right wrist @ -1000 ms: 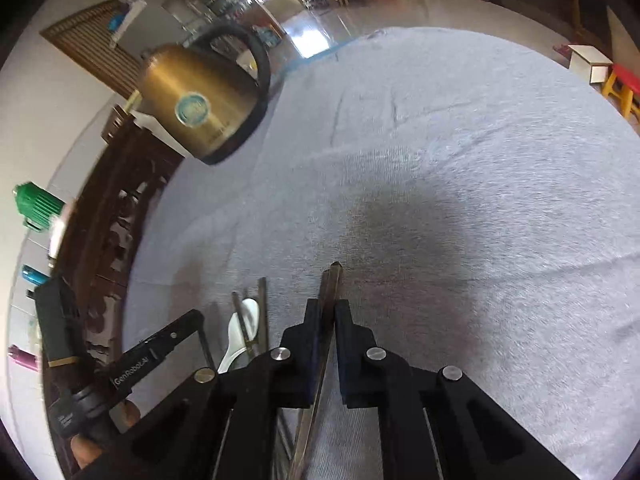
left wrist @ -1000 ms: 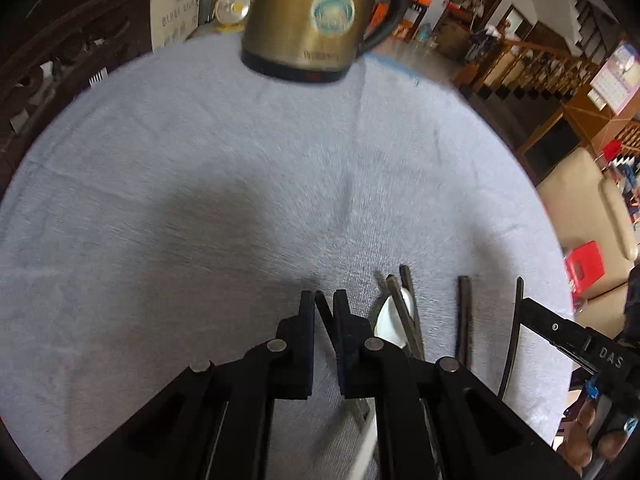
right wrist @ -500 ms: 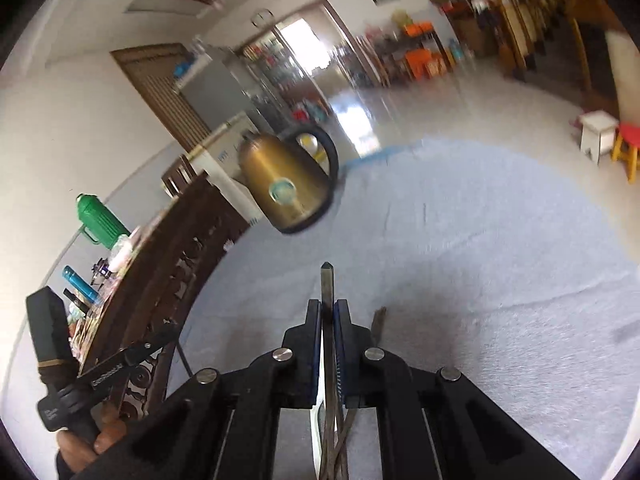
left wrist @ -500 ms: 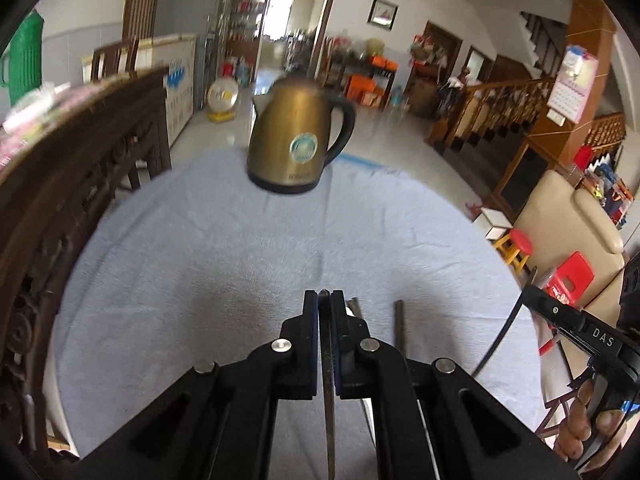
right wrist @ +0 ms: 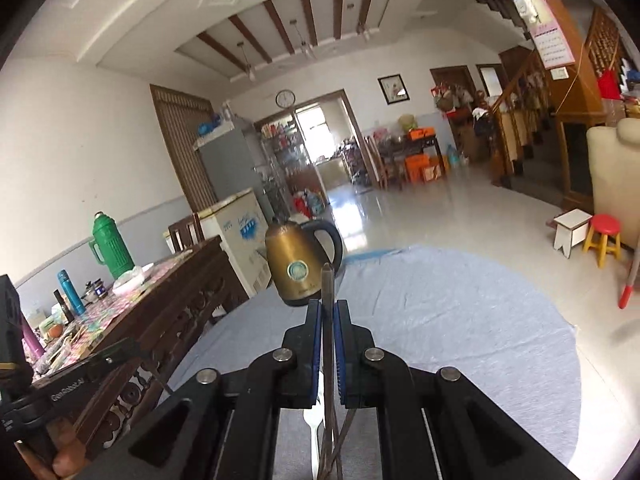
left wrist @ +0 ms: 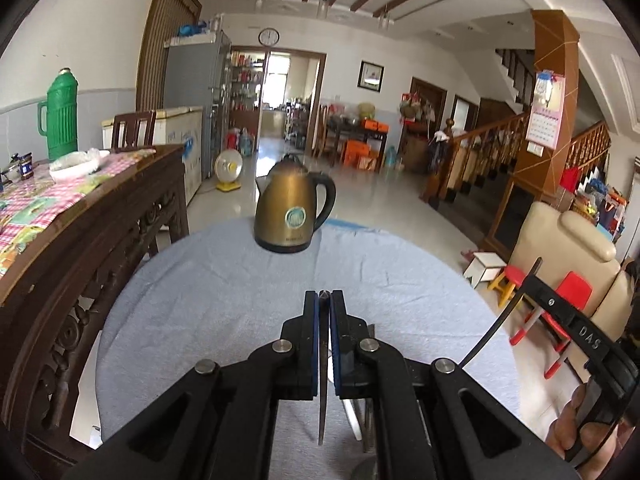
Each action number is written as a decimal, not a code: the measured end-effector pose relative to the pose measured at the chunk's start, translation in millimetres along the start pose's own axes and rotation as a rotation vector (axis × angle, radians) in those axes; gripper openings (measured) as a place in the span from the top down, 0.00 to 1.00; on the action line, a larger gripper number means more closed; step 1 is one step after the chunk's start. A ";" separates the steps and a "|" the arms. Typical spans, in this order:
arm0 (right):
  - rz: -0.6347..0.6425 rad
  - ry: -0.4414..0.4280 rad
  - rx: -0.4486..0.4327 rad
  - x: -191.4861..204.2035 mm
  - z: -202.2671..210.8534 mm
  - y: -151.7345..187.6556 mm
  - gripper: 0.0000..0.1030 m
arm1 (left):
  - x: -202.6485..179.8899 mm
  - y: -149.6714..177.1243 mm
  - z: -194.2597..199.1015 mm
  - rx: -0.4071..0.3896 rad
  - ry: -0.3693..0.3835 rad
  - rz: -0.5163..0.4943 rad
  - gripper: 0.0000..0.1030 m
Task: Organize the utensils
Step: 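Lift the spoon with the left tool while the right tool lifts the chopsticks over the cup, then lower both utensils into the black cup and open both tools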
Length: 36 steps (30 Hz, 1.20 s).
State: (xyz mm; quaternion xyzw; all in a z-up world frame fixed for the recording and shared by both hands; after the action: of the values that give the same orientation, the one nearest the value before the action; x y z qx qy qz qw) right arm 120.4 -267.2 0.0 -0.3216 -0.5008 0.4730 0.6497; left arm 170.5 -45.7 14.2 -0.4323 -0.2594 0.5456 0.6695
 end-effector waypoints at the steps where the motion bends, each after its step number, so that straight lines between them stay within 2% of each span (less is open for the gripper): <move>1: -0.001 0.000 -0.009 3.0 1.2 -1.4 0.93 | -0.7 -2.3 3.5 -0.008 0.003 0.003 0.95; 8: -0.012 -0.031 -0.113 15.6 41.1 -24.6 0.93 | -9.8 -25.9 51.2 -0.113 0.051 0.017 0.95; 13: -0.008 -0.085 -0.140 31.2 70.4 -35.5 0.93 | -21.1 -33.1 81.9 -0.158 0.108 0.019 0.95; 16: 0.006 -0.102 -0.133 38.4 83.5 -33.0 0.93 | -27.8 -29.6 91.6 -0.155 0.139 0.023 0.95; 19: 0.025 -0.109 -0.104 43.4 87.3 -22.6 0.93 | -32.4 -21.9 91.0 -0.141 0.150 0.024 0.95; 22: 0.047 -0.098 -0.055 44.2 82.2 -4.0 0.93 | -37.3 -7.2 80.3 -0.094 0.148 0.026 0.95; 29: 0.039 -0.073 0.083 28.9 64.8 43.5 0.93 | -24.9 34.0 46.2 0.046 0.091 0.070 0.95; 36: -0.021 -0.071 0.153 10.2 60.5 62.3 0.92 | -20.8 56.7 46.2 0.101 0.037 0.059 0.94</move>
State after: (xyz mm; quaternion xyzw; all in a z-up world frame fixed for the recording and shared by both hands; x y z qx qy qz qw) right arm 45.0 -239.5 -34.4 -0.2487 -0.4892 0.5144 0.6589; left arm 98.3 -50.1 -9.3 -0.4156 -0.2064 0.5692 0.6788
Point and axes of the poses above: each gripper's, at about its wrist camera, not at the fingertips, and z roughly against the way its jaws point, x to its left, y to its underside, the point moved 5 cm from there along -z, roughly the way its jaws point, and after that the axes turned 4 degrees about -y, right-handed, at the moved point
